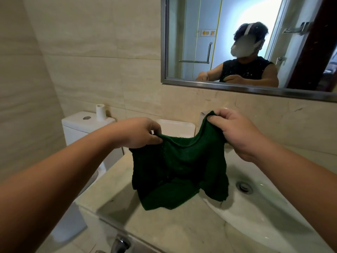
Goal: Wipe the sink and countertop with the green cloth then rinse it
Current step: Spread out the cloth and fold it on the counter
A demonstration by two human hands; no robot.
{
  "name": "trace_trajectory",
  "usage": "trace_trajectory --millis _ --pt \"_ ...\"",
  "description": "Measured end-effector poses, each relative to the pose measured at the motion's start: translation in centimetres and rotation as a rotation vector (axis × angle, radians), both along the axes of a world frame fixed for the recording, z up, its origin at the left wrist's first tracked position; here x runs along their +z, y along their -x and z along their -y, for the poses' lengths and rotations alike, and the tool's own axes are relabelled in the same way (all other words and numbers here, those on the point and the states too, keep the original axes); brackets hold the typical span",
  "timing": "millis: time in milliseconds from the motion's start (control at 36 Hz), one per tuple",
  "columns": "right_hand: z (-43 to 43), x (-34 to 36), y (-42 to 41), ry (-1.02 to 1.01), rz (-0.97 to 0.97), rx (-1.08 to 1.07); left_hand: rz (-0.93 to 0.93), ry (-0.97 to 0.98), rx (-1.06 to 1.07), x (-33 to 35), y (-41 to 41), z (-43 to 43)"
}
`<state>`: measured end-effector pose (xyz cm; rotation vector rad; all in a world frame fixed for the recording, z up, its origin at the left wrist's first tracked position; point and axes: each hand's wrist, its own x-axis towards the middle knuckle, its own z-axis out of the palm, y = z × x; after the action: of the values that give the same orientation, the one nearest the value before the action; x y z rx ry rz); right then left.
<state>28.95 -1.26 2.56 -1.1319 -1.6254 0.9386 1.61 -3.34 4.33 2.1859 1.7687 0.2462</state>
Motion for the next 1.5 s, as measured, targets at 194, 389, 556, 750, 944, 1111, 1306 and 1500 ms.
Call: trace_trajectory --millis 194,389,556,750,944,1111,1306,1500 --pt "-0.9 0.2 -0.4 -0.071 -0.076 -0.078 -0.064 -0.137 0.059 0.6 1.3 -0.5" --pt "-3.0 0.6 -1.1 -0.108 -0.029 -0.216 0.112 -0.381 0.213 1.9 2.8 -1.3" --pt "-3.4 2.2 0.2 -0.159 -0.113 -0.235 0.254 -0.567 0.290 4.1 2.2 -1.5" --pt "-1.7 4.2 1.6 -0.208 -0.089 -0.037 0.065 -0.236 0.157 6.2 1.9 0.3" --pt "0.4 4.0 5.4 -0.204 0.192 0.164 0.388 0.007 -0.106 5.2 -2.4 1.3" --pt "0.8 2.9 4.9 -0.079 0.067 0.167 0.558 0.026 -0.128 4.3 -2.2 1.3" --pt "0.9 1.6 4.0 0.144 0.002 0.280 0.886 0.044 -0.099 4.1 -1.7 1.5" --pt "0.5 -2.2 2.3 0.330 0.459 0.526 1.128 -0.136 0.155 3.9 -0.1 0.6"
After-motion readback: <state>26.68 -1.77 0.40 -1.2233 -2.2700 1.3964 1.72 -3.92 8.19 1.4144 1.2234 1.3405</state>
